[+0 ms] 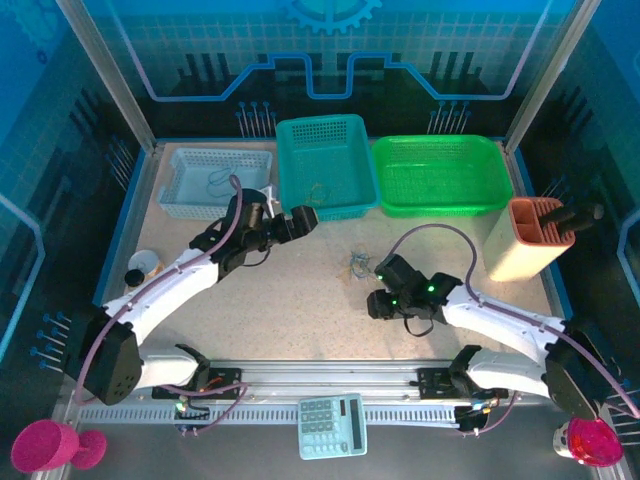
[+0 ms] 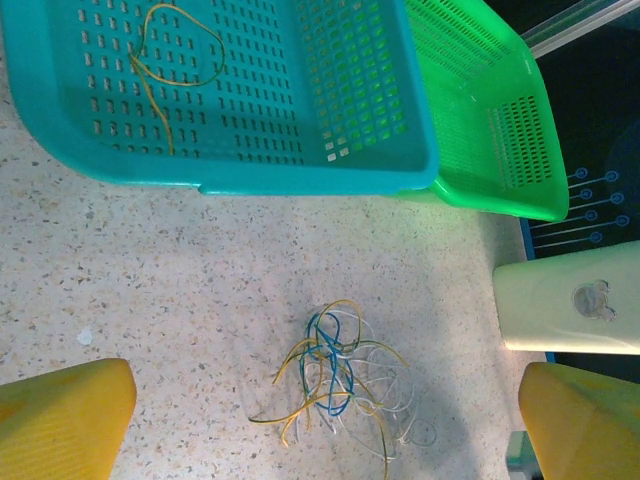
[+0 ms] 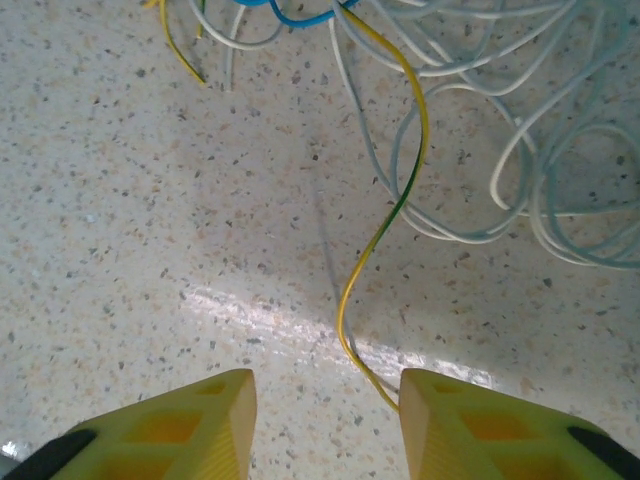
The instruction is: Untangle the cables
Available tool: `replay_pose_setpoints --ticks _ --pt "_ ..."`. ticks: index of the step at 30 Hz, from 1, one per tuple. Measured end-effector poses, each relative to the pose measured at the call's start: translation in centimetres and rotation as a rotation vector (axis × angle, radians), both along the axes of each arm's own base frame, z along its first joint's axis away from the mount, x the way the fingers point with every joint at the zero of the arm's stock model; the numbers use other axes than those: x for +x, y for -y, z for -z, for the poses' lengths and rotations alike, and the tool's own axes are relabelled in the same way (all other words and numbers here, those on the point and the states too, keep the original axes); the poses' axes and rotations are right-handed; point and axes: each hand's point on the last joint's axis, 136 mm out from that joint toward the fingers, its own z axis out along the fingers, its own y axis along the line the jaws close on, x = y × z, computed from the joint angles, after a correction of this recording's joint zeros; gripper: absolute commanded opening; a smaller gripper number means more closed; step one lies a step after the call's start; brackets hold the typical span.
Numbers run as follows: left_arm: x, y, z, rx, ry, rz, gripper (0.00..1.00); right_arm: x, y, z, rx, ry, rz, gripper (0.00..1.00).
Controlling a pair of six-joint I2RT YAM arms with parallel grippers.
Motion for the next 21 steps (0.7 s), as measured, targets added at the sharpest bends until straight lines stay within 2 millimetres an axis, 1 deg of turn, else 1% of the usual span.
replay_pose_setpoints --ticks 6,10,14,16,19,21 --pt "0.0 0.2 0.0 -0.001 0.002 0.003 0.99 0.5 -0.5 2.0 -0.038 -0.028 0.003 0.33" --pt "0.0 0.2 0.0 -0.001 0.003 0.005 0.99 0.7 -0.7 3.1 -0.060 -0.037 0.001 0.30" --pt "0.0 0.3 0.0 -0.001 0.003 0.006 0.99 1.0 -0.4 3.8 -0.089 -0.036 0.013 0.25" --pt "0.0 0.3 0.0 -0.001 0.003 0.007 0.99 1.2 -0.4 4.0 -0.095 -0.033 0.018 0.19" --pt "0.0 0.3 0.0 -0.001 0.003 0.008 0.99 1.4 -0.3 4.2 -0.108 -0.027 0.022 0.02" --pt "0.0 0.3 0.0 -0.001 0.003 0.008 0.99 1.4 -0.5 4.1 -0.100 -0.025 0.018 0.00"
